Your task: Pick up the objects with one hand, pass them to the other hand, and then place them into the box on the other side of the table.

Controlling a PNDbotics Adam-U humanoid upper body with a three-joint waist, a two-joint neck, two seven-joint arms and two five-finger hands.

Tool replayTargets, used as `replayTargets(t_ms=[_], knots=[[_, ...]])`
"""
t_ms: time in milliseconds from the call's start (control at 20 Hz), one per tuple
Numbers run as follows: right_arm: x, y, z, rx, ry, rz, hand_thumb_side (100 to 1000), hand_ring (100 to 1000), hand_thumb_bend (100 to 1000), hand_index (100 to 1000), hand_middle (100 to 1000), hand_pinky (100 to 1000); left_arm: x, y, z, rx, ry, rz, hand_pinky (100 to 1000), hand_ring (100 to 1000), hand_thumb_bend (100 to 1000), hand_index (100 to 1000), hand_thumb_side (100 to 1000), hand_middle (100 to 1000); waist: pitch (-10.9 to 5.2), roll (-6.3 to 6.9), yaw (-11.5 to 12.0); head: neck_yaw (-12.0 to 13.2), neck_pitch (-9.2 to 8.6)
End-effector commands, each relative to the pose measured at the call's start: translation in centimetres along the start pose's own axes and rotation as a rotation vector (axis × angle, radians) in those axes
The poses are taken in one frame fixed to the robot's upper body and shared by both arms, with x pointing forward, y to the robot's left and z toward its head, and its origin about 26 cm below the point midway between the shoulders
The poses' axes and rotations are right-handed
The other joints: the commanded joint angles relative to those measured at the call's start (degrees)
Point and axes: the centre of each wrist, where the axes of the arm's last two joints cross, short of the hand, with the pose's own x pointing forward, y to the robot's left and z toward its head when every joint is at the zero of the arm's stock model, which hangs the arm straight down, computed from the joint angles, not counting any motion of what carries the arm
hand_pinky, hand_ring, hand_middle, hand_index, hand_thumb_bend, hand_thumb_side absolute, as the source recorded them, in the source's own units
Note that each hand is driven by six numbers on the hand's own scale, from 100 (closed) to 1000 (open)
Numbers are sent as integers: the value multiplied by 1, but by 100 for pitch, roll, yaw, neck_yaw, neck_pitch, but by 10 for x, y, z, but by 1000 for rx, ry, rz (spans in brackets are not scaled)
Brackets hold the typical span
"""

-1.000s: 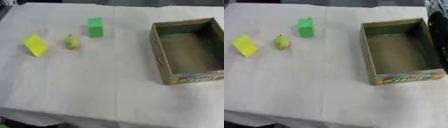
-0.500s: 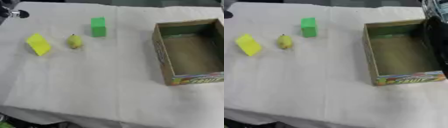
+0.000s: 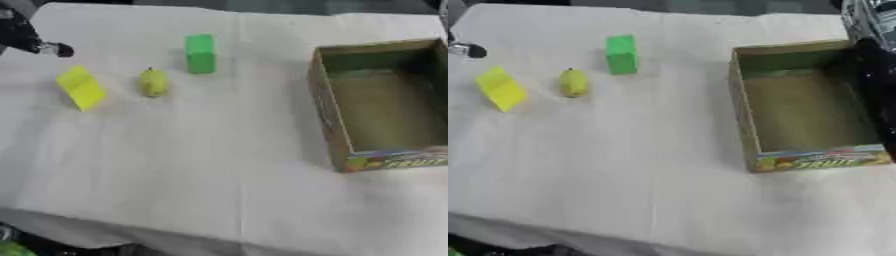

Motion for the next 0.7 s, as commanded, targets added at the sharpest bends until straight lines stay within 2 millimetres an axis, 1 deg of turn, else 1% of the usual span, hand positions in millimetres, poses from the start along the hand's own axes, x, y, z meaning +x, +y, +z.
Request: replayTargets(t_ms=[50, 200, 300, 400, 600, 700], knots=[[15, -5, -1, -4, -39, 17, 525, 735, 452, 871, 781, 870, -6, 12, 4, 18, 8, 15, 897, 847, 634, 826, 777, 775, -10, 24, 15, 16, 32], [14, -5, -1, -8, -34, 13, 526, 734, 446, 870, 779, 870, -7, 13, 5, 12, -19, 61, 902, 853, 641, 835, 744, 782, -2, 28, 17, 26, 32], [14, -6, 0, -10, -30, 13, 528, 733, 448, 869, 779, 870, -8, 13, 7, -1, -41, 99, 904, 852, 605, 834, 667, 779, 2, 32, 17, 26, 32], [13, -6, 0, -11, -29, 13, 528, 732, 446, 869, 778, 870, -8, 13, 7, -22, -65, 149, 904, 849, 578, 832, 623, 772, 6, 32, 16, 24, 32], [12, -7, 1, -15, -22, 14, 530, 730, 445, 868, 776, 870, -9, 13, 12, -42, -114, 243, 905, 845, 561, 830, 569, 765, 24, 32, 15, 17, 32], [11, -7, 1, -16, -19, 13, 531, 729, 444, 868, 775, 870, -9, 13, 14, -42, -118, 260, 908, 846, 570, 832, 547, 767, 32, 37, 18, 22, 32]])
